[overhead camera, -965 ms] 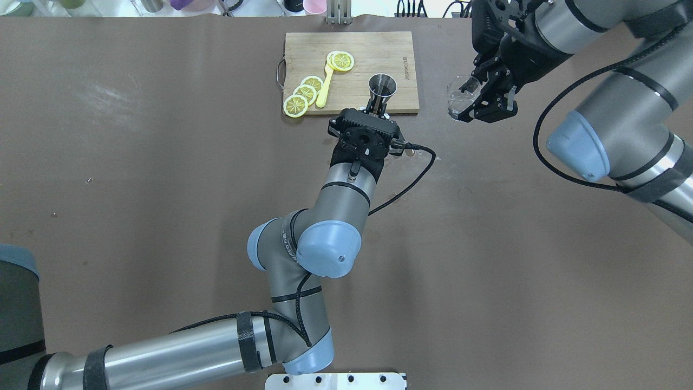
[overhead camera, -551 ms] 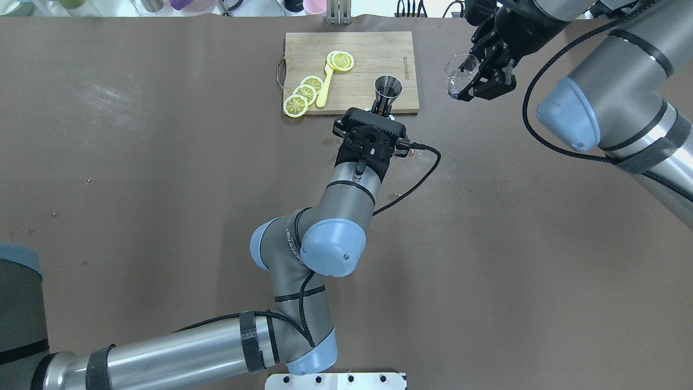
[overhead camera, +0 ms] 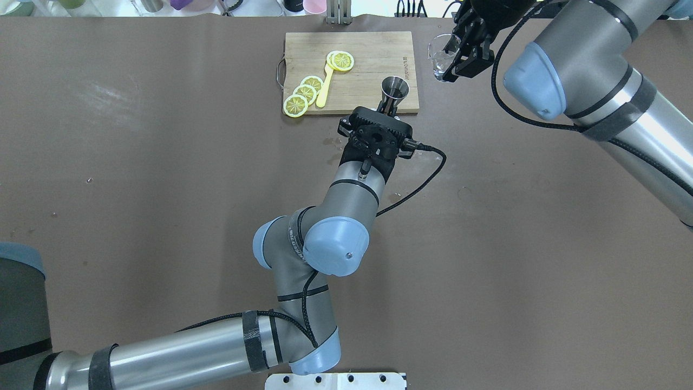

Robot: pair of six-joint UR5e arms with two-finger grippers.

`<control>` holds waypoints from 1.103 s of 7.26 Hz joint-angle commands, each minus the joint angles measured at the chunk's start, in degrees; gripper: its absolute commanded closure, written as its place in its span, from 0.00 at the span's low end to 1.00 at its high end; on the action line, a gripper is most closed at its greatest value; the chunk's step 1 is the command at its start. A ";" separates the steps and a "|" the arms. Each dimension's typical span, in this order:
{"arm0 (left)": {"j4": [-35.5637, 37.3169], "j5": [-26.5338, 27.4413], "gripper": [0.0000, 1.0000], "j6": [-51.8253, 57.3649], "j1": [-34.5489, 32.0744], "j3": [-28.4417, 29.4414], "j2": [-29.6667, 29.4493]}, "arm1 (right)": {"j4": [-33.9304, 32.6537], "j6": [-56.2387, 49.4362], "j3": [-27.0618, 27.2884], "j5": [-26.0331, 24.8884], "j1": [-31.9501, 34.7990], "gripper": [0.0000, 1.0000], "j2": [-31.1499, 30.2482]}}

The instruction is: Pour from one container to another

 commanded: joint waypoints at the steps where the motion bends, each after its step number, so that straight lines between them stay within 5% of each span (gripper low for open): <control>1: -0.01 -0.19 1.00 0.22 0.00 0.13 -0.28 | -3.90 -3.17 -2.14 -2.27 -0.30 1.00 2.74; 8: 0.08 -2.91 1.00 0.22 -1.49 0.22 -0.37 | -21.20 -13.28 -2.32 -10.26 -3.99 1.00 9.06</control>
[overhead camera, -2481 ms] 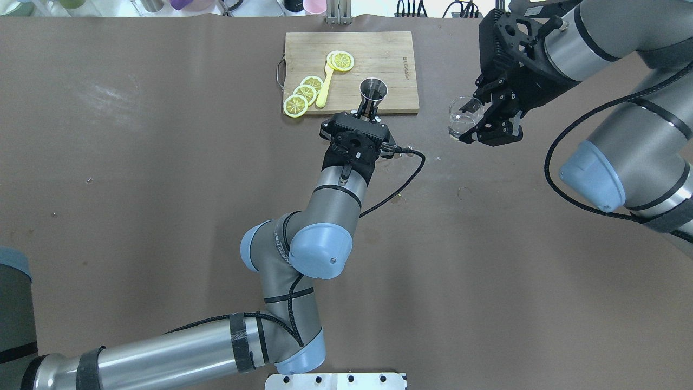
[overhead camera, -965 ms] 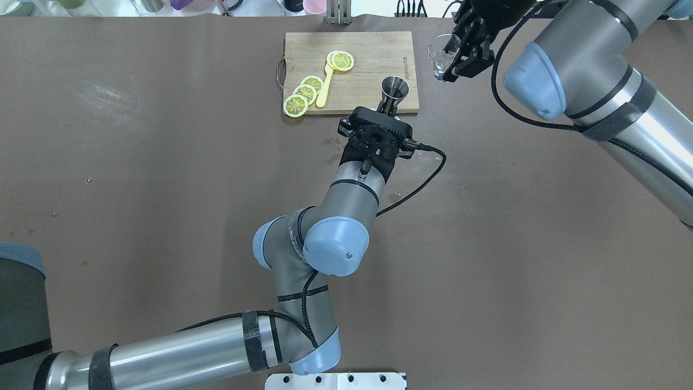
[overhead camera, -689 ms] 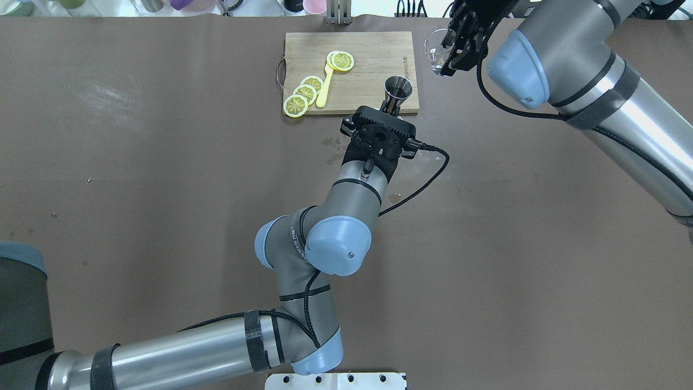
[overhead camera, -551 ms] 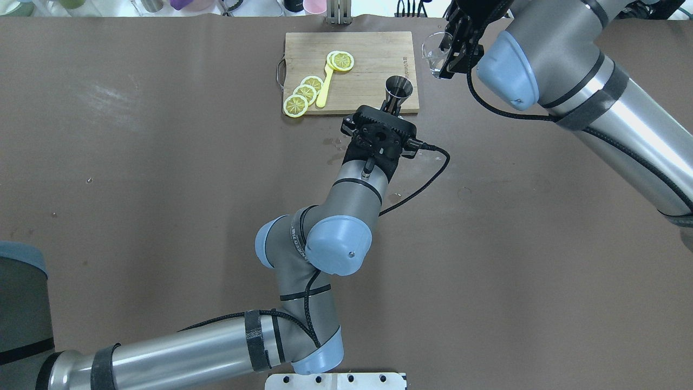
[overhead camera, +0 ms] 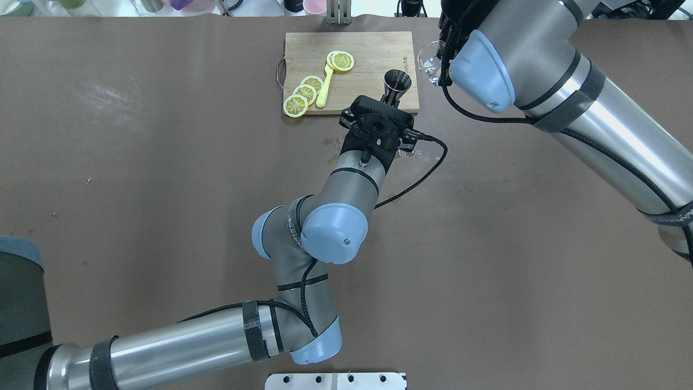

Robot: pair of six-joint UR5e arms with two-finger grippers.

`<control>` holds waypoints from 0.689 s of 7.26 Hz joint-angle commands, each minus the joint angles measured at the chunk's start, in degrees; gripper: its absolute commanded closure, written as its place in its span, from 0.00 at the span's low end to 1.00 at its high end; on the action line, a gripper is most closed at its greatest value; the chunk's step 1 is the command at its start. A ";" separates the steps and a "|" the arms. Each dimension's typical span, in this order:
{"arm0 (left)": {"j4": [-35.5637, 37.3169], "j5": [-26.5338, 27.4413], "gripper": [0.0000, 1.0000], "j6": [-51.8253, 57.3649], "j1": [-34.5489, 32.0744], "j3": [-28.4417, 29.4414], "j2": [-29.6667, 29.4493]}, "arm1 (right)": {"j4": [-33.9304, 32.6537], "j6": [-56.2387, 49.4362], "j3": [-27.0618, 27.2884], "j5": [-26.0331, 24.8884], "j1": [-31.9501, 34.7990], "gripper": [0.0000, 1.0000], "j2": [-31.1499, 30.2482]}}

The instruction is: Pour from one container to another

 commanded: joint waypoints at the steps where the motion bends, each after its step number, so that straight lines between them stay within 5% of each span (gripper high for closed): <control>1: 0.00 -0.11 1.00 0.00 -0.09 0.32 -0.09 | -5.09 -2.68 -0.38 -3.21 -1.13 1.00 1.99; 5: -0.08 -0.03 1.00 0.09 -0.09 0.76 -0.18 | -6.07 -3.39 -8.02 -5.06 -1.58 1.00 7.43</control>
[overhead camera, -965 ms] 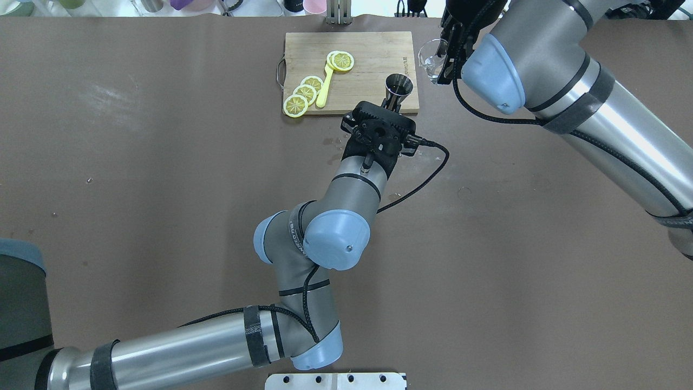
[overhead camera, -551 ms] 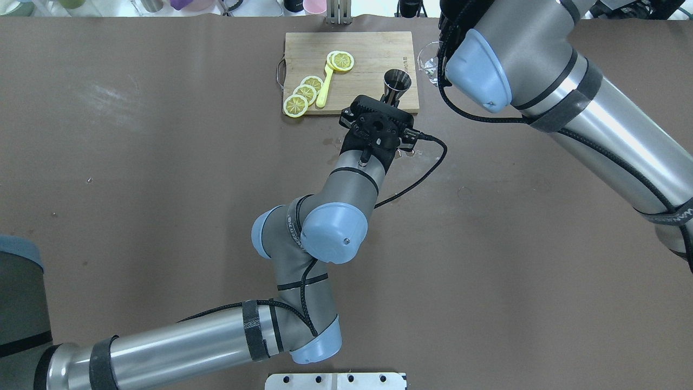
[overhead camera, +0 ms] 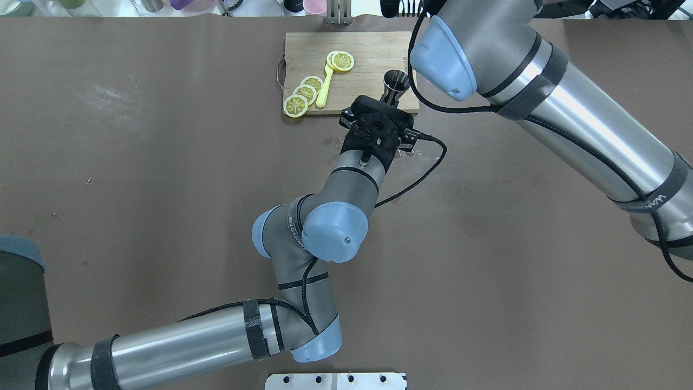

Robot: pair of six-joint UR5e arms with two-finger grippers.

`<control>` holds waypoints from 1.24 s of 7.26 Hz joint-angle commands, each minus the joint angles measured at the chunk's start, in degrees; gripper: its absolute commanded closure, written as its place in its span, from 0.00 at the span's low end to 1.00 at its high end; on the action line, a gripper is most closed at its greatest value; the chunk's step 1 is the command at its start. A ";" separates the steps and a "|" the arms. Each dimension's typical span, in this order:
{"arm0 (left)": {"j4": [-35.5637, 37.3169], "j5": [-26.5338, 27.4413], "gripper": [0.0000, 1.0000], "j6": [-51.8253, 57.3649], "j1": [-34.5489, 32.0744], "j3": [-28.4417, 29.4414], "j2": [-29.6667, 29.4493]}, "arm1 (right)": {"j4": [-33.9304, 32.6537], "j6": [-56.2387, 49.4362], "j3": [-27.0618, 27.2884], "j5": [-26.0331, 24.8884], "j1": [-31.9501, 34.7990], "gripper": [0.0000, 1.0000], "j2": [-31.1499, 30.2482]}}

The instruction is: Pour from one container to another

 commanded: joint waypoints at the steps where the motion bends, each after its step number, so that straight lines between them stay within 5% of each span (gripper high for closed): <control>1: 0.05 -0.02 1.00 0.00 0.00 0.17 -0.09 | -1.79 -2.69 -4.06 -2.42 -0.53 1.00 3.17; 9: -0.12 0.51 1.00 0.00 0.00 0.08 -0.01 | -12.07 -7.54 -7.95 -7.97 -2.55 1.00 8.63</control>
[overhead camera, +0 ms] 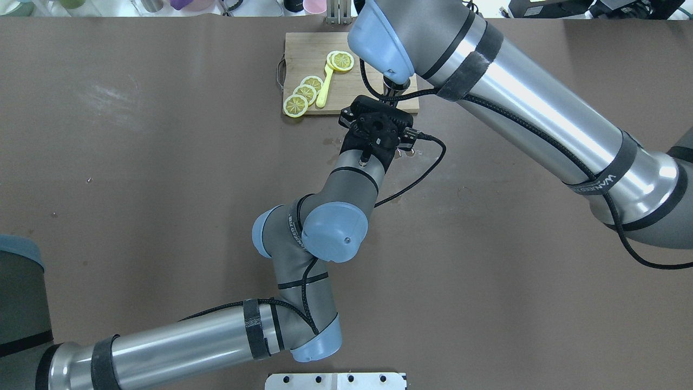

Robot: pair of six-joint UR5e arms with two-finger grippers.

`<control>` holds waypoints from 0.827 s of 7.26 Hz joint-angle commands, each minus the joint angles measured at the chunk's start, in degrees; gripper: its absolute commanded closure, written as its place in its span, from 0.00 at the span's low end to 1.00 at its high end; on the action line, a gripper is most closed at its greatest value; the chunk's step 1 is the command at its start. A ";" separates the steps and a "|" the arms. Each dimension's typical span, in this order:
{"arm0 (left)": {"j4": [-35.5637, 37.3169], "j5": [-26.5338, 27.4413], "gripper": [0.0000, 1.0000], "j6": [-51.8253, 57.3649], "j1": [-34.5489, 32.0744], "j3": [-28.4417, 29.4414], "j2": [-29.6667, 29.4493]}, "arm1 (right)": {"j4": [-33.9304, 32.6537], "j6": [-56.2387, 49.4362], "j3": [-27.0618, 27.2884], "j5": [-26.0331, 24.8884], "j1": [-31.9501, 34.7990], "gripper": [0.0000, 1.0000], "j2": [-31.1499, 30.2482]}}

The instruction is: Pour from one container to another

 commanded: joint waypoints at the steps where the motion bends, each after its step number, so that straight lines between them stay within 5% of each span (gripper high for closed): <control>1: 0.00 0.20 1.00 0.08 0.00 0.00 0.00 | -3.83 -0.14 0.18 -1.58 -1.26 1.00 1.46; 6: -0.09 0.29 1.00 0.00 0.00 0.00 0.09 | -7.98 -0.14 -0.34 -6.94 -3.73 1.00 3.31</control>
